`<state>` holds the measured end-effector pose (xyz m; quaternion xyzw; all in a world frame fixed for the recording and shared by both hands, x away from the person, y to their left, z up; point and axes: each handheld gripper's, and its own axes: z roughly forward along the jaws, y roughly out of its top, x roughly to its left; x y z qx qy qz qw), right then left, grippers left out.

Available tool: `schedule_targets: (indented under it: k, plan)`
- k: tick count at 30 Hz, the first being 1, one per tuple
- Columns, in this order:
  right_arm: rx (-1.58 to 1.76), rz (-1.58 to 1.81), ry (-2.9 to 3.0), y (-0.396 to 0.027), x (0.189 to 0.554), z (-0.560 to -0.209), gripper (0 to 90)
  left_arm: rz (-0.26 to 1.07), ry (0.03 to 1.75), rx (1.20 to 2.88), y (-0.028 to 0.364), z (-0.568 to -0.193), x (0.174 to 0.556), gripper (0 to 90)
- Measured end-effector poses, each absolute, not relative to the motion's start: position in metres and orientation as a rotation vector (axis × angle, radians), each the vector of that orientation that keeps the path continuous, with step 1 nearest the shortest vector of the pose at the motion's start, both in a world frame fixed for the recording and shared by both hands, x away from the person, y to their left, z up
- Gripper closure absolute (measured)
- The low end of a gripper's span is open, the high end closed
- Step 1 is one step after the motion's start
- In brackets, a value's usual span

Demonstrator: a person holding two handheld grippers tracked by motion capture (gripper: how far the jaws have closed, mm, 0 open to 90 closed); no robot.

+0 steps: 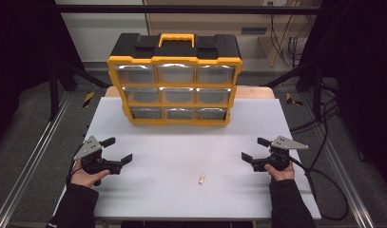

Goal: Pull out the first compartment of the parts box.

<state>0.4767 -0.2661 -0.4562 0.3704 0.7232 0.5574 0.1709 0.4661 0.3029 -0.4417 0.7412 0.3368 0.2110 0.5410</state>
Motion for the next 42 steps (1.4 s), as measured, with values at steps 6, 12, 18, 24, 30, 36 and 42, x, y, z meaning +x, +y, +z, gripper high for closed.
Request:
schedule_targets:
  k: [6, 12, 18, 24, 30, 36, 42]
  plan:
    - [1.053, 1.582, 2.055, -0.266, 0.476, -0.456, 1.3, 0.501, 0.805, 1.765, 0.302, -0.441, 0.466, 0.0]
    - [1.046, 1.583, 2.057, -0.267, 0.476, -0.456, 1.4, 0.504, 0.803, 1.769, 0.301, -0.438, 0.466, 0.0]
    - [1.040, 1.587, 2.060, -0.266, 0.476, -0.455, 1.4, 0.510, 0.803, 1.771, 0.300, -0.437, 0.467, 0.0]
    - [1.040, 1.588, 2.066, -0.266, 0.476, -0.456, 1.4, 0.517, 0.797, 1.768, 0.298, -0.432, 0.468, 0.0]
    - [1.045, 1.587, 2.067, -0.266, 0.476, -0.456, 1.4, 0.527, 0.802, 1.769, 0.299, -0.428, 0.469, 0.0]
    - [1.039, 1.586, 2.069, -0.266, 0.476, -0.455, 1.3, 0.537, 0.794, 1.771, 0.298, -0.422, 0.472, 0.0]
    - [1.038, 1.587, 2.067, -0.266, 0.476, -0.455, 1.3, 0.550, 0.785, 1.777, 0.295, -0.415, 0.473, 0.0]
